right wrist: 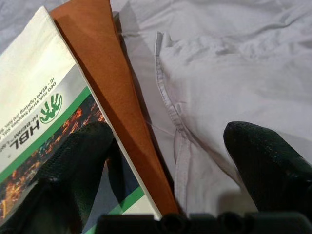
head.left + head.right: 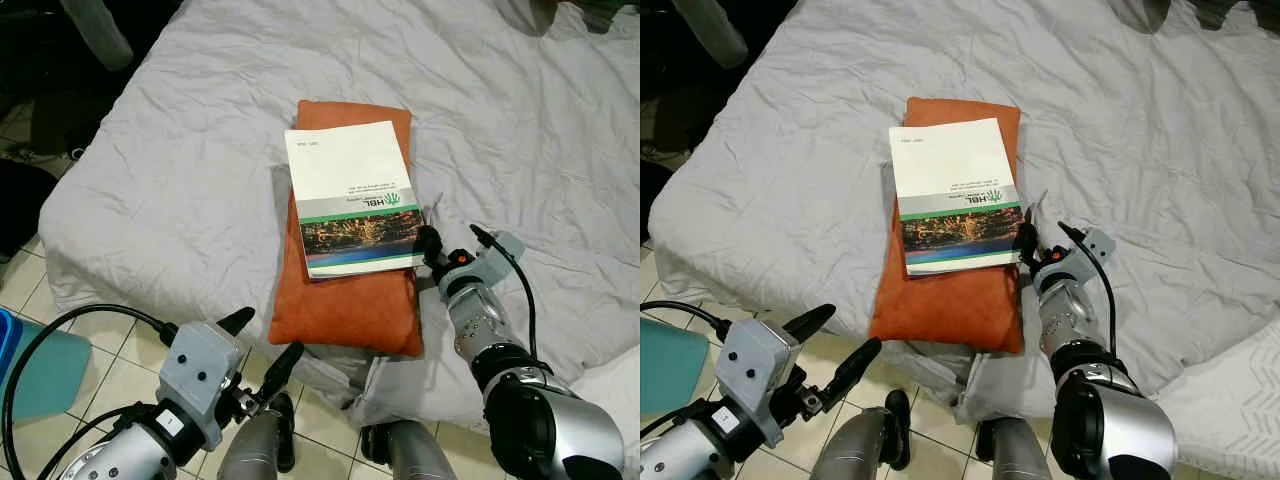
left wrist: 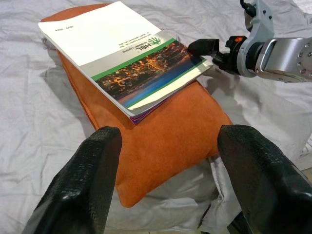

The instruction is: Clean up the room

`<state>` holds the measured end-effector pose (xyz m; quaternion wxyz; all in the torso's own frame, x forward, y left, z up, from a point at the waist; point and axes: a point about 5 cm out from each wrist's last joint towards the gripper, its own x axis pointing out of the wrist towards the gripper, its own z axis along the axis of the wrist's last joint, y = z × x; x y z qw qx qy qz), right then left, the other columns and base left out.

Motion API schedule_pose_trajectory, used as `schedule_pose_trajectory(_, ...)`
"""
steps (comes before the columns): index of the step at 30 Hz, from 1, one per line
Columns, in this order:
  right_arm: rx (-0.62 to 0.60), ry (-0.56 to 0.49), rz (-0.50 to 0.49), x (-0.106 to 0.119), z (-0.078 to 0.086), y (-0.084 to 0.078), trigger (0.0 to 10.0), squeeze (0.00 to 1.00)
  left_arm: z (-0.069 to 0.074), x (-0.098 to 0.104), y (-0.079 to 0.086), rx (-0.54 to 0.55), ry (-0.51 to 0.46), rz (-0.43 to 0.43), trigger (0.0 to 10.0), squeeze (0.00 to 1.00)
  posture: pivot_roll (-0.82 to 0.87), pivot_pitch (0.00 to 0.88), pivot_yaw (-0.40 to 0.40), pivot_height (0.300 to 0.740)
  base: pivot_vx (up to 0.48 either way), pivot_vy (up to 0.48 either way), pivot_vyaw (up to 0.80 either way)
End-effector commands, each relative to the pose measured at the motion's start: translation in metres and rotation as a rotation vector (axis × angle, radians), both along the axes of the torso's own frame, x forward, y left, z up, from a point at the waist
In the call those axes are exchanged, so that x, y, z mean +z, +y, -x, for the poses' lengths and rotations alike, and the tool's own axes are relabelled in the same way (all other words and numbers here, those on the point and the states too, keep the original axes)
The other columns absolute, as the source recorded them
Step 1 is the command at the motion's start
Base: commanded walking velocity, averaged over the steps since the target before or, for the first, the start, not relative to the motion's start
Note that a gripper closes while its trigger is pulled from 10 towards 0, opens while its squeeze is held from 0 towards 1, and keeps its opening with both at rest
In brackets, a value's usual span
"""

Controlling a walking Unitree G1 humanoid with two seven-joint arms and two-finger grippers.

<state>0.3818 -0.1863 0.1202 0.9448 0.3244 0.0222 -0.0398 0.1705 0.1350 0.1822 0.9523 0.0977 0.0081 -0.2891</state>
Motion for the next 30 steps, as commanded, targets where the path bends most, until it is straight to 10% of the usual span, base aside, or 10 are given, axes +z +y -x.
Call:
schedule_pose_trajectory(1,0.018,0.033,-0.065,-0.009,0.003,0.006,10.0,0.00,0.002,-0.004,0.002,0.005,0.029,-0.009,10.0,0.00,0.26,0.483,0.056,0.740,0.000,0.000,0.00)
schedule_pose_trajectory(13,0.147,0.020,-0.202,-0.008,0.000,0.033,9.6,0.00,-0.002,-0.004,0.001,0.001,0.023,-0.013,10.0,0.00,0.26,0.459,0.056,0.740,0.000,0.000,0.00)
schedule_pose_trajectory(14,0.163,0.020,-0.216,-0.008,0.000,0.036,8.9,0.00,-0.003,-0.004,0.001,0.001,0.022,-0.014,10.0,0.00,0.26,0.459,0.056,0.740,0.000,0.000,0.00)
schedule_pose_trajectory(15,0.181,0.023,-0.212,-0.009,0.000,0.039,2.8,0.00,-0.003,-0.004,0.001,0.001,0.020,-0.015,10.0,0.00,0.26,0.456,0.056,0.740,0.000,0.000,0.00)
schedule_pose_trajectory(16,0.181,0.023,-0.212,-0.009,0.000,0.039,2.8,0.00,-0.003,-0.004,0.001,0.001,0.020,-0.015,10.0,0.00,0.26,0.456,0.056,0.740,0.000,0.000,0.00)
schedule_pose_trajectory(17,0.190,0.024,-0.203,-0.010,0.000,0.041,0.0,0.00,-0.004,-0.004,0.001,0.000,0.019,-0.016,10.0,0.00,0.26,0.455,0.056,0.740,0.000,0.000,0.00)
schedule_pose_trajectory(30,0.167,0.013,-0.198,-0.005,-0.002,0.032,0.0,0.00,-0.015,-0.007,0.002,0.005,0.002,-0.021,10.0,0.00,0.23,0.416,0.050,0.740,0.000,0.000,0.00)
